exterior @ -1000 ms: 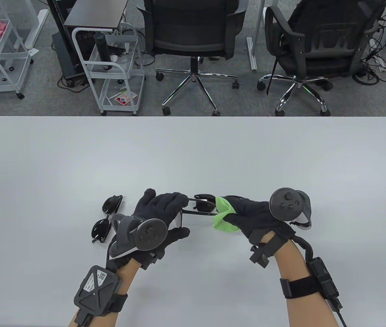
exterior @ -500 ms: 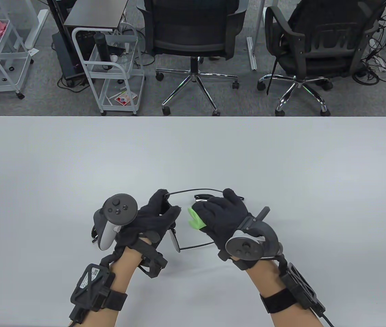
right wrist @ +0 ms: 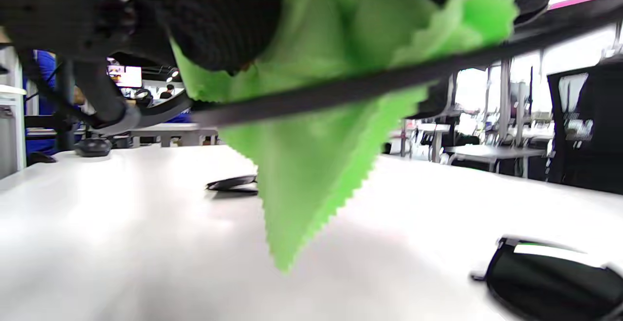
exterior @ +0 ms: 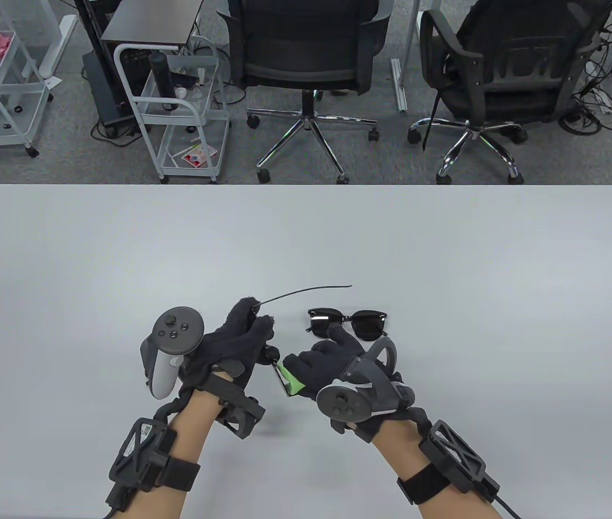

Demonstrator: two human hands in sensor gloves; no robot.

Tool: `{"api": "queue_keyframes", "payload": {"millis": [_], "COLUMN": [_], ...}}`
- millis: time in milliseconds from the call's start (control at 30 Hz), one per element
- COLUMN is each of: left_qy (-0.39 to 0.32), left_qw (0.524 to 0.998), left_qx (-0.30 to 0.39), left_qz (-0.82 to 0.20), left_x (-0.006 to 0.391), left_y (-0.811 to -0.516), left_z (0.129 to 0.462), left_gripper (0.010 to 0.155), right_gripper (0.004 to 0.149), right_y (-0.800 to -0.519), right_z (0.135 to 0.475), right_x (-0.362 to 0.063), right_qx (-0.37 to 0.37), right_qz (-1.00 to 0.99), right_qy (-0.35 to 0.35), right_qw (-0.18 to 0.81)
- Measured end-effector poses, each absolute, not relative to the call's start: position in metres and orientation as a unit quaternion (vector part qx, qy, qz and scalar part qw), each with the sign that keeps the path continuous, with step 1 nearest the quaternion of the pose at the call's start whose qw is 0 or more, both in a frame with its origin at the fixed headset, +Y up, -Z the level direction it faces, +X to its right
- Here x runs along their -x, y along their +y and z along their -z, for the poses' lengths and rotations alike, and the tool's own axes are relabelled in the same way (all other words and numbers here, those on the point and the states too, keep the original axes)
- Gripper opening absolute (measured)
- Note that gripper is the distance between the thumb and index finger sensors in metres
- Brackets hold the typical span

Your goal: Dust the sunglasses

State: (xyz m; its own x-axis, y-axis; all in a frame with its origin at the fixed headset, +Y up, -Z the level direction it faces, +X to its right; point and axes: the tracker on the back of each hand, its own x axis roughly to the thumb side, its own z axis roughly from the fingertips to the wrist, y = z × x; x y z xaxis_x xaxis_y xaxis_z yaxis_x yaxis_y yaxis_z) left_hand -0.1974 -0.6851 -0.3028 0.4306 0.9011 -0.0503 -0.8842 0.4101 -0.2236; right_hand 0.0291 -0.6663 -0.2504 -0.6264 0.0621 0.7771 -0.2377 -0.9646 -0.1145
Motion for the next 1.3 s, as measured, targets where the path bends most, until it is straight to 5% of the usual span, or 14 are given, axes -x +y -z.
{"api": "queue_keyframes", "payload": {"millis": [167,300,433,633,833,1067,1300], "left_qy": [-0.024,-0.023,-0.053,-0.076,-0.068,-0.059,-0.124], "left_qw": [0.821,0.828,0.841,0.848,0.833,0.815,0.790], "left_qx": [0.108,0.102,0.089,0.076,0.087,0.096,0.259], "left_qz": [-0.560,-0.550,-0.531,-0.519,-0.542,-0.569,-0.541], "left_x": [0.208,0.208,0.203,0.198,0.196,0.194,0.165], "left_y": [-0.687,-0.686,-0.680,-0.671,-0.672,-0.677,-0.700], "left_z": [0.306,0.306,0.305,0.302,0.301,0.300,0.299], "left_gripper": [0.095,0.094,0.094,0.094,0.094,0.095,0.115], "right_gripper": [0.055,0.081,0.081,0.054,0.060,0.047,0.047], "right_y": [-0.670,-0.673,-0.665,-0.660,-0.667,-0.660,-0.660], "right_z": [0.252,0.256,0.258,0.252,0.245,0.237,0.246], "right_x": [-0.023,-0.027,-0.030,-0.022,-0.012,-0.007,-0.021], "right_qx": [-0.444,-0.445,-0.398,-0.375,-0.398,-0.424,-0.404], "right_qz": [-0.893,-0.885,-0.885,-0.917,-0.916,-0.900,-0.907], "right_qy": [-0.020,0.071,0.019,-0.020,-0.010,-0.089,-0.108], "right_qw": [0.068,0.115,0.239,0.134,0.051,-0.045,-0.048]}}
